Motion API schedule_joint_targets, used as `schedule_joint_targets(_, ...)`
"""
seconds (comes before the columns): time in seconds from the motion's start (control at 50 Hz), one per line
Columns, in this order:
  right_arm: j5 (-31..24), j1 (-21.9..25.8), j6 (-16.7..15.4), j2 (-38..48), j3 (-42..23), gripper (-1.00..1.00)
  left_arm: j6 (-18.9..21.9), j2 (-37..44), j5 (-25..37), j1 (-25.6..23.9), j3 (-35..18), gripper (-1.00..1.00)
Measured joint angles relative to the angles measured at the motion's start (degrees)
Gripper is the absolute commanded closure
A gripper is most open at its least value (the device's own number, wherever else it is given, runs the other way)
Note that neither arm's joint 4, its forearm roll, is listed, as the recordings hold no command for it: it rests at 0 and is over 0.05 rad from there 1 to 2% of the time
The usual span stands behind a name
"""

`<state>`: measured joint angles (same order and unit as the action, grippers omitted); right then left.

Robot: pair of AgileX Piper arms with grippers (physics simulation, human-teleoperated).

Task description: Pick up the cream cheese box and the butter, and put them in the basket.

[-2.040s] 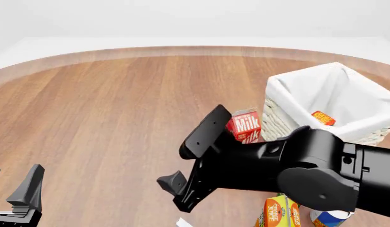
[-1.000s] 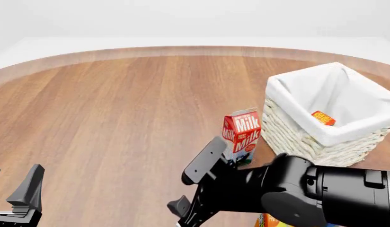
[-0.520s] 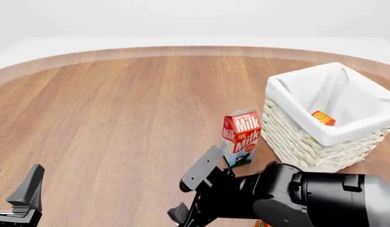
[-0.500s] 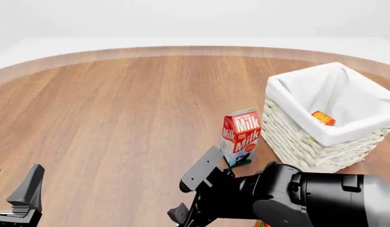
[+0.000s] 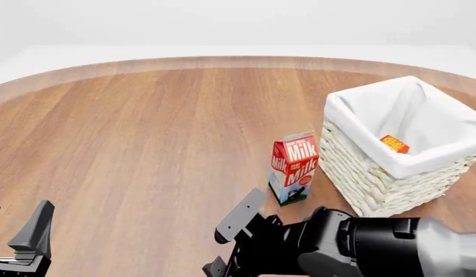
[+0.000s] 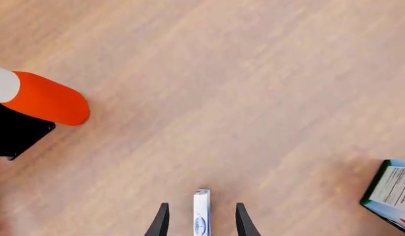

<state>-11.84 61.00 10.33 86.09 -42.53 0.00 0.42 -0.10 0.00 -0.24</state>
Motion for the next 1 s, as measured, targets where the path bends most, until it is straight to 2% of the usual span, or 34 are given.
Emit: schedule_joint_targets(1.0, 3.2, 0.4, 1.6, 3.2, 2.7, -1.00, 0.0, 0.0, 0.0, 0.0, 0.0, -1.00)
